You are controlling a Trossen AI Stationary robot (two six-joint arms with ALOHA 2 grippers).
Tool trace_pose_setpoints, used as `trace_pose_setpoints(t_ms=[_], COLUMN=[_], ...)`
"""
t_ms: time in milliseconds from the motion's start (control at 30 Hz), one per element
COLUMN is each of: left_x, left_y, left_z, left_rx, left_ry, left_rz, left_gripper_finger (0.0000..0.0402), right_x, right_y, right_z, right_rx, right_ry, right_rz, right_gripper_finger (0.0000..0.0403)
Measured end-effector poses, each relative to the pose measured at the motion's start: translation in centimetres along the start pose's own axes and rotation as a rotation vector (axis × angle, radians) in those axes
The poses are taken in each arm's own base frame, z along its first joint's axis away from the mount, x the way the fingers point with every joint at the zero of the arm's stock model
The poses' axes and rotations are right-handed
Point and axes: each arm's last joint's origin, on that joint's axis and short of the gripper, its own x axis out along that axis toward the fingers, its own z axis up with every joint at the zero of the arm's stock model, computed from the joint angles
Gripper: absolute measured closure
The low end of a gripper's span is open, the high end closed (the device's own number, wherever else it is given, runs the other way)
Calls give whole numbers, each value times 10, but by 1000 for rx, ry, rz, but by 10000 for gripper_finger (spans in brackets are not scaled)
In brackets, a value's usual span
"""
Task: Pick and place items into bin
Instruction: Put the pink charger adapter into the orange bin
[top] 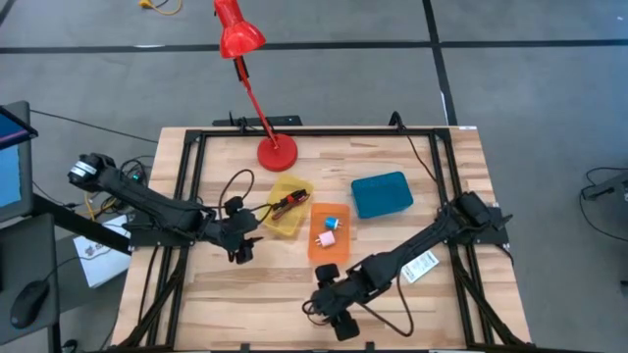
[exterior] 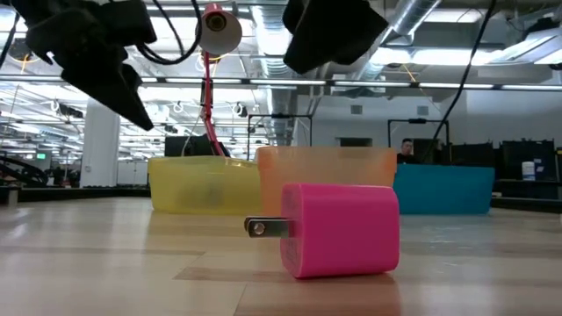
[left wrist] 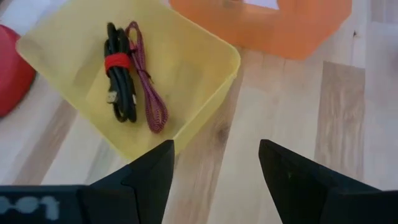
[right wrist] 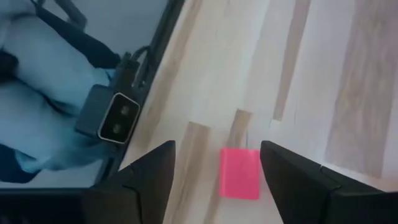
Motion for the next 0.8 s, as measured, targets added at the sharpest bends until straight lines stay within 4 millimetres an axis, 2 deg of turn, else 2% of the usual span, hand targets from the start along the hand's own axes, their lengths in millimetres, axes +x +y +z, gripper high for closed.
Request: trace_pose_setpoints(t_ms=[133, 300, 533, 633, 800], left_x=[4, 4, 3, 1, 0], left_y=[-5, -6, -13, -18, -21], left_z=[3, 4, 10, 16, 20], left_rx=[-22, -27, 12, 21, 67], left_ry=[-18, -22, -54, -89, -133], left_rz=[-42, -66, -197, -292, -343], left_gripper_finger=[175, 175, 175, 175, 175], right_x=[1, 1, 25, 41, 42], right_y=[-3, -7, -12, -14, -15], right_z=[-5, -4, -11, -22, -21], right_rx=[0, 41, 75, 75, 65], right_ry=[25, 24, 58, 128, 129], right_rz=[-73, -84, -85, -95, -103], right_gripper_finger=[177, 183, 184, 183, 180])
